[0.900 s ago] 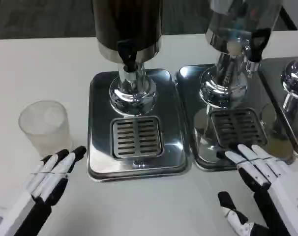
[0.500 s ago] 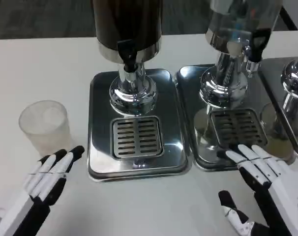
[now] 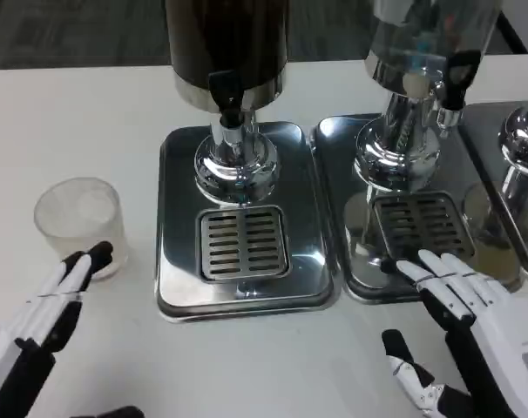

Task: Grasp the cup under the faucet to collect the drink, then remove the cup.

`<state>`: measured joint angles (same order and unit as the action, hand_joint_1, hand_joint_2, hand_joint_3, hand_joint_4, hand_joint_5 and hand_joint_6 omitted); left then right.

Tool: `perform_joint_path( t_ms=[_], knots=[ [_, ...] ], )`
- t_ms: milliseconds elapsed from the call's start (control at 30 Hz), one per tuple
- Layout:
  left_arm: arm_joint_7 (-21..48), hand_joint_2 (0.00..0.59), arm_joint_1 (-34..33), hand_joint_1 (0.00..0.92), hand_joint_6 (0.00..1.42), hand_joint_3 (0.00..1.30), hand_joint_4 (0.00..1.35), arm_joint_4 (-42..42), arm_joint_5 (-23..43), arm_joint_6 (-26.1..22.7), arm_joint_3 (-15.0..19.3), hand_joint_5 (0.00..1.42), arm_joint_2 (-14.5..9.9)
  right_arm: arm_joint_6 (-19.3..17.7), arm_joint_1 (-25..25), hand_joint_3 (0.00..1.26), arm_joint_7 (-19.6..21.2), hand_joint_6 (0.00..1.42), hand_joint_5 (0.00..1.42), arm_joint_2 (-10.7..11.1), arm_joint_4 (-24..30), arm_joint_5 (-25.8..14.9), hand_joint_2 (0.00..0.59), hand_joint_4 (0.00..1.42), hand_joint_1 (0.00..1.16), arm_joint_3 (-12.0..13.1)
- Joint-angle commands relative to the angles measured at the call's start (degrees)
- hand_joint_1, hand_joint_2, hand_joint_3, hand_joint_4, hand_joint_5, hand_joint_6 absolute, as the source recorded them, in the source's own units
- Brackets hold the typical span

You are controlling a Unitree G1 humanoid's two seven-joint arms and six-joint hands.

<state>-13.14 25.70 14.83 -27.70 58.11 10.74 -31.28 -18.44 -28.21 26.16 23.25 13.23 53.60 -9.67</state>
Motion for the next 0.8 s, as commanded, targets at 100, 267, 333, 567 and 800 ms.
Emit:
perform_joint_path(
  t_ms=[100,267,333,567,800],
  knots=[
    [0.98,0.000,-2.73,0.000,0.16,0.00,0.00,3.10,4.96,0.46,0.97,0.00,-0.82,0.86,-0.40,0.26,-1.09,0.27,0.16,-0.68,1.28,-0.05,0.437,0.16,0.35,-0.41],
    [1.96,0.000,-5.34,0.000,0.19,0.00,0.00,4.85,6.76,-2.71,2.03,0.00,-1.00,1.28,-0.27,0.27,-1.19,0.28,0.17,-1.36,1.40,-0.08,0.437,0.17,0.35,-0.83],
    [2.38,0.000,-7.22,0.000,0.19,0.00,0.00,6.17,7.13,-4.24,2.18,0.00,-1.15,1.33,-0.21,0.27,-1.25,0.28,0.17,-1.43,1.41,-0.13,0.437,0.17,0.35,-0.93],
    [3.62,0.000,-13.80,0.000,0.18,0.00,0.00,11.95,8.15,-7.10,1.43,0.01,-1.86,1.05,0.46,0.29,-1.61,0.28,0.18,-1.41,0.91,-0.97,0.437,0.18,0.35,-0.89],
    [1.50,0.000,-18.19,0.000,0.16,0.00,0.00,17.68,5.78,-8.49,1.32,0.04,-2.78,1.24,1.13,0.31,-2.49,0.29,0.18,-1.53,1.12,-1.27,0.437,0.20,0.35,-1.42]
  ],
)
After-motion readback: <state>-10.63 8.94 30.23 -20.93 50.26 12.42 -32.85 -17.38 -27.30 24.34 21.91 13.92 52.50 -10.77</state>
